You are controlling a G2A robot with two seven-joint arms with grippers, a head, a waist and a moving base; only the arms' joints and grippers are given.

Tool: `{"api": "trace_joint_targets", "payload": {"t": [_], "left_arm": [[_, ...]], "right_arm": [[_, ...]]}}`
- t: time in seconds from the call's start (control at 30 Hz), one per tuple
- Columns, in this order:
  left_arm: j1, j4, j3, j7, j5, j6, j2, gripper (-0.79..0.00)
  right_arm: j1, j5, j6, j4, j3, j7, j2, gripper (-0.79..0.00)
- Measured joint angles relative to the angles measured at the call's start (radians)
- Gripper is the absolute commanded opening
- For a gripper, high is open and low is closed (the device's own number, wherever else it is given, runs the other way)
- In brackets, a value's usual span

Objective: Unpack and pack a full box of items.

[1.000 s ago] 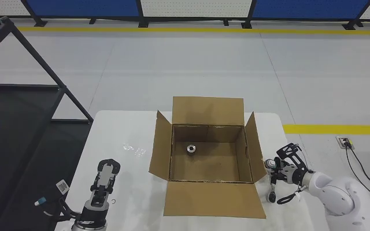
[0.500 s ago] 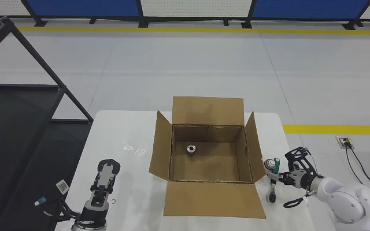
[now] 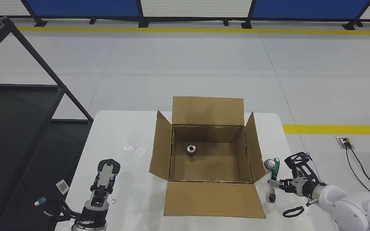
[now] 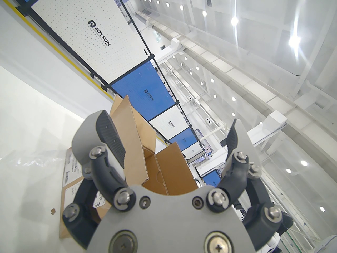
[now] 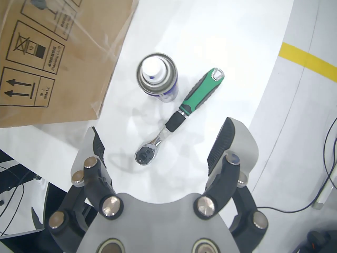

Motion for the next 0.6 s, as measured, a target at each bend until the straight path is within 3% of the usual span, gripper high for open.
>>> {"api": "trace_joint_targets", "payload": {"t": [0.37,0.43,0.47,0.5,0.57,0.6], "left_arm": [[0.0,0.0,0.0,0.0,0.0,0.0,0.0,0.0],[0.0,0.0,0.0,0.0,0.0,0.0,0.0,0.0],[0.0,0.0,0.0,0.0,0.0,0.0,0.0,0.0],[0.0,0.0,0.0,0.0,0.0,0.0,0.0,0.0],[0.0,0.0,0.0,0.0,0.0,0.0,0.0,0.0],[0.0,0.0,0.0,0.0,0.0,0.0,0.0,0.0]], "right_arm": [[0.149,-0.021,-0.021,0.188,-0.116,-0.112,-0.003,-0.046],[0.168,-0.017,-0.025,0.208,-0.13,-0.105,-0.003,-0.095],[0.181,-0.018,-0.025,0.222,-0.139,-0.101,-0.003,-0.2],[0.19,-0.018,-0.025,0.231,-0.146,-0.1,-0.003,-0.403],[0.207,-0.022,-0.022,0.249,-0.162,-0.1,-0.003,-0.499],[0.211,-0.024,-0.02,0.254,-0.166,-0.101,-0.003,-0.613]]}}
